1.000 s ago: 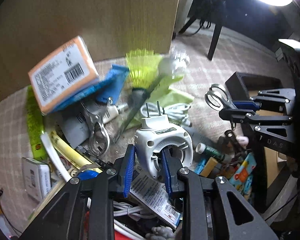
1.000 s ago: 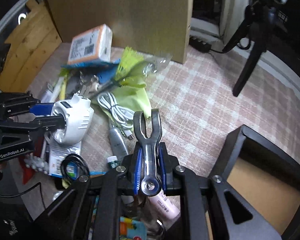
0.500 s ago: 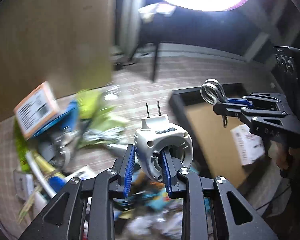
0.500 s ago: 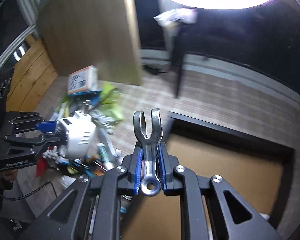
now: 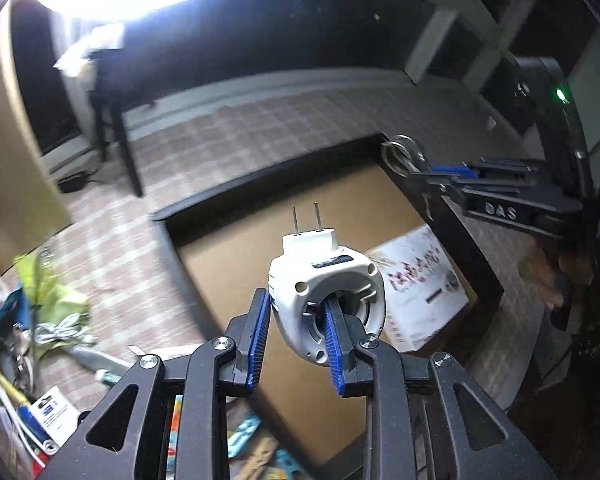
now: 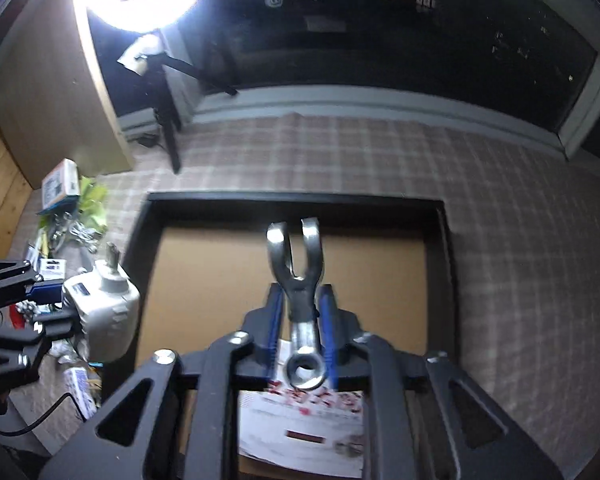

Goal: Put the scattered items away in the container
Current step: 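Carry the clip and adapter into the tray while both grippers open to release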

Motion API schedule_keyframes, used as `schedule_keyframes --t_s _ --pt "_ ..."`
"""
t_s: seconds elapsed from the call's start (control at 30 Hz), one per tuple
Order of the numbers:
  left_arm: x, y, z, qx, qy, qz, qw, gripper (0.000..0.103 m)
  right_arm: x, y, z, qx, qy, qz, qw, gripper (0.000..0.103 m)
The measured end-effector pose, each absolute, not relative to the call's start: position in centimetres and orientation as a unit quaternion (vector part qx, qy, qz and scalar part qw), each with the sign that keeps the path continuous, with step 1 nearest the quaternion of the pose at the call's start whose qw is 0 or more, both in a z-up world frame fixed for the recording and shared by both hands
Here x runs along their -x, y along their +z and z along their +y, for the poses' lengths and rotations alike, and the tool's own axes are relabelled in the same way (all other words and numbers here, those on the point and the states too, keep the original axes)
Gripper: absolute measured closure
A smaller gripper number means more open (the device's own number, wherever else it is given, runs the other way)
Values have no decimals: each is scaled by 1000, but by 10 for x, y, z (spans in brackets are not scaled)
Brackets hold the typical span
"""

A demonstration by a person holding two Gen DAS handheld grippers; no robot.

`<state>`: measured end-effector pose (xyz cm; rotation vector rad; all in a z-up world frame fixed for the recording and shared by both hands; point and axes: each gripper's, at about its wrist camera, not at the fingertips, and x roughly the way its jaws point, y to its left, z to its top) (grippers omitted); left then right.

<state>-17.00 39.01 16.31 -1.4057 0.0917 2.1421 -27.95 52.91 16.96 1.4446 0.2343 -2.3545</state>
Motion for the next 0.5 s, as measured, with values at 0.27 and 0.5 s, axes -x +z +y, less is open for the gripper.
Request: schedule_keyframes --t_s 0.27,0.5 --pt "173 172 388 515 814 32 266 48 273 175 531 -487 -852 84 172 41" --pt "174 184 346 502 830 36 239 48 264 175 507 -484 -845 87 211 42"
